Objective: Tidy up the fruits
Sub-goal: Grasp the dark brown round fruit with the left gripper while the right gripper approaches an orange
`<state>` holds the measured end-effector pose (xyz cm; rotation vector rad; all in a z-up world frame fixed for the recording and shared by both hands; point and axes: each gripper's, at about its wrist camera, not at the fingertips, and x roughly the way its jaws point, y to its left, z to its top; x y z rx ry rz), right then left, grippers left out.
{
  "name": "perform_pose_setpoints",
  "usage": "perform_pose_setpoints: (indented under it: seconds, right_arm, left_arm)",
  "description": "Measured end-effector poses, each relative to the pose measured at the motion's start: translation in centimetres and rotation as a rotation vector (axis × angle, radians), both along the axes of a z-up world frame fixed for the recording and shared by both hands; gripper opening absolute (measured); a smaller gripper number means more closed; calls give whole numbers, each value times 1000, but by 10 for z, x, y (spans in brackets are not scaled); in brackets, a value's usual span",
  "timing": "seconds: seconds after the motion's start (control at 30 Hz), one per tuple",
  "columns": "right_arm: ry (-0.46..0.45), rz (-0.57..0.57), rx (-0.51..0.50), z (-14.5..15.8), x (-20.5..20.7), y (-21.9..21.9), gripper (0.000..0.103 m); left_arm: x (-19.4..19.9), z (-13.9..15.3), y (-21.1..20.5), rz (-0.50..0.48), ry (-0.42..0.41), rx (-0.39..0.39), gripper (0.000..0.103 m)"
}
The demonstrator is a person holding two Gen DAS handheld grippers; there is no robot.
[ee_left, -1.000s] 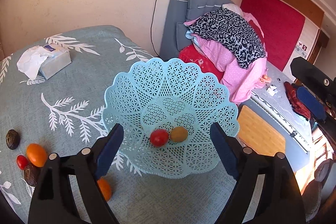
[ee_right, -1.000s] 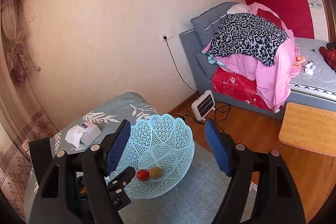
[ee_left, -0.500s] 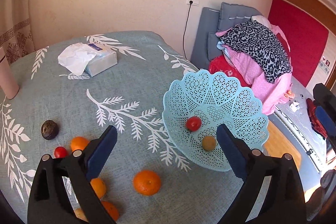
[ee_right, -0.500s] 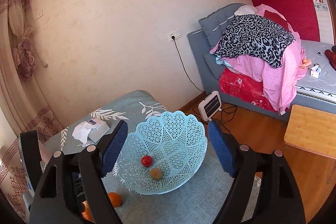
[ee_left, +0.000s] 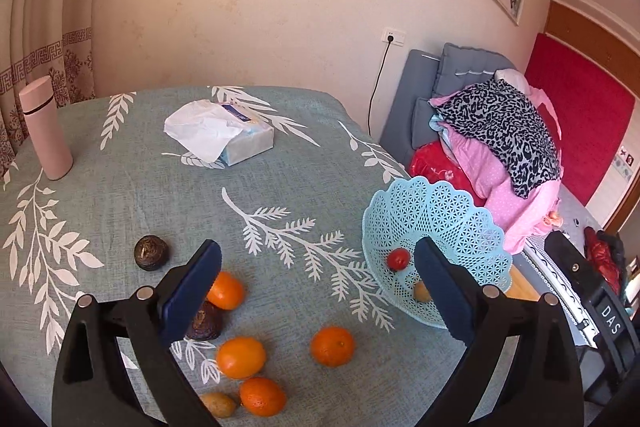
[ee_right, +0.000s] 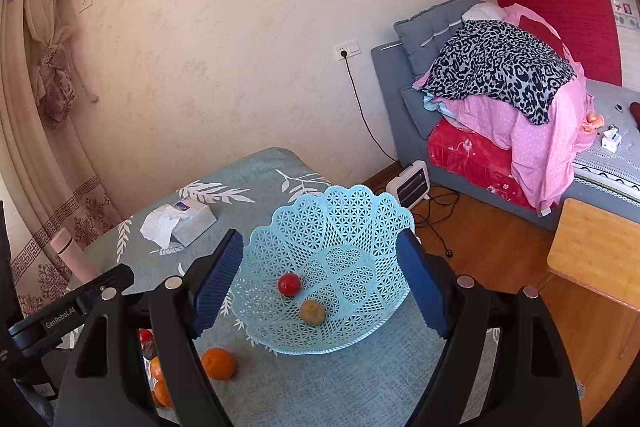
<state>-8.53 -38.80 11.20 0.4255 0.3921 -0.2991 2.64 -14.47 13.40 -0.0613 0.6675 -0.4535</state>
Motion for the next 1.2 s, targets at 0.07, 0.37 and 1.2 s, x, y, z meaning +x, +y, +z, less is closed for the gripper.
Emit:
perform_pose_setpoints:
  seconds: [0.07,0.37,1.2]
  right_arm:
    - [9,11,-1,-4,2,5,80]
    - [45,83,-15,-14,15,28,80]
    - [151,247,-5,-47,40,73,80]
  left_arm:
    - [1,0,10,21,-1,-2,98]
    - [11,-1,52,126,0,2,98]
    - [108,-92,107,278,225,82,97]
